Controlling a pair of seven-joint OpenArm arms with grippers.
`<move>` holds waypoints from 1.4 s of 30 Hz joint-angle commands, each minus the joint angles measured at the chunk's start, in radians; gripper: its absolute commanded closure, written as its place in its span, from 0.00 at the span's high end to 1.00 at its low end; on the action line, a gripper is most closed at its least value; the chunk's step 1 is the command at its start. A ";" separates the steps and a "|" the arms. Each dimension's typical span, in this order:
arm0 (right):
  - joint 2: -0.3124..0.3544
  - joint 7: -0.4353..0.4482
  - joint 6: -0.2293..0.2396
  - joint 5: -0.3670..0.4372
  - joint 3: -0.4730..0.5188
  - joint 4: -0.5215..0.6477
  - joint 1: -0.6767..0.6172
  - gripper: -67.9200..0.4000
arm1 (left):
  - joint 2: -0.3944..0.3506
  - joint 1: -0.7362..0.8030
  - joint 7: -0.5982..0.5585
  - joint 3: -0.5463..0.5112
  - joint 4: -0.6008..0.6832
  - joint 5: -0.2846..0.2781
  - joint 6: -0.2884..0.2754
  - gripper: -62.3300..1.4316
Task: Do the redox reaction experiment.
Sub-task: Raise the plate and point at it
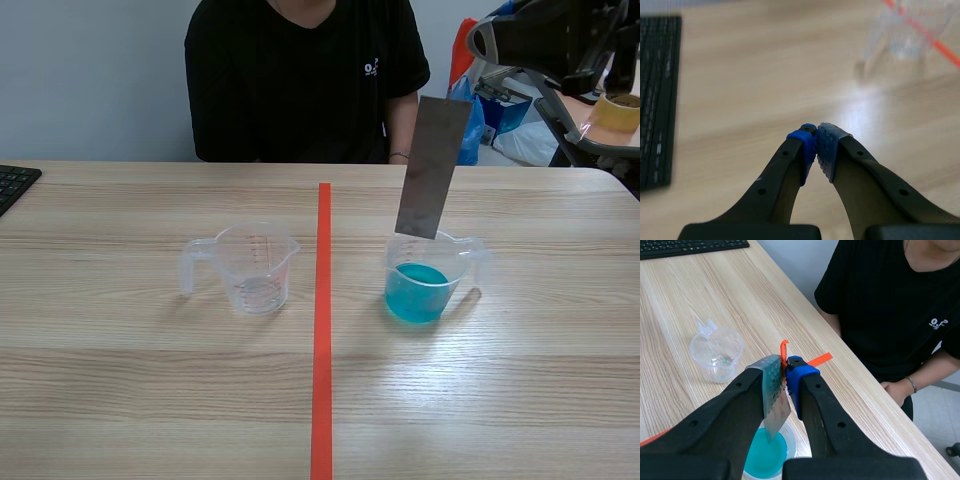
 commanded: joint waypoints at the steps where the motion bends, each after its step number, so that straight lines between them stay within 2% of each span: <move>1: 0.019 0.015 -0.002 0.015 0.020 0.014 0.011 0.02 | -0.005 -0.088 0.024 0.005 0.013 -0.012 -0.041 0.09; 4: 0.019 0.013 -0.002 0.015 0.020 0.014 0.011 0.02 | -0.008 -0.237 0.095 0.031 0.013 -0.023 -0.086 0.09; 6: 0.019 0.012 -0.002 0.015 0.020 0.014 0.011 0.02 | -0.008 -0.327 0.138 0.074 0.013 -0.028 -0.086 0.09; 10: 0.019 0.012 0.001 0.015 0.020 0.014 0.011 0.02 | 0.006 -0.489 0.241 0.195 0.013 -0.074 -0.086 0.09; 21: 0.019 0.009 0.001 0.016 0.020 0.014 0.011 0.02 | 0.187 -0.873 0.518 0.528 0.011 -0.071 -0.081 0.08; 25: 0.019 0.009 0.001 0.016 0.020 0.014 0.011 0.02 | 0.260 -0.972 0.591 0.609 0.009 -0.060 -0.038 0.09; 31: 0.019 0.008 0.001 0.016 0.020 0.014 0.011 0.02 | 0.381 -1.099 0.644 0.711 -0.018 0.042 0.021 0.09; 35: 0.019 0.008 0.001 0.016 0.020 0.014 0.011 0.02 | 0.463 -1.186 0.665 0.769 -0.092 0.071 0.022 0.09; 42: 0.020 0.008 0.001 0.018 0.020 0.014 0.011 0.02 | 0.558 -1.295 0.652 0.838 -0.237 0.071 0.024 0.09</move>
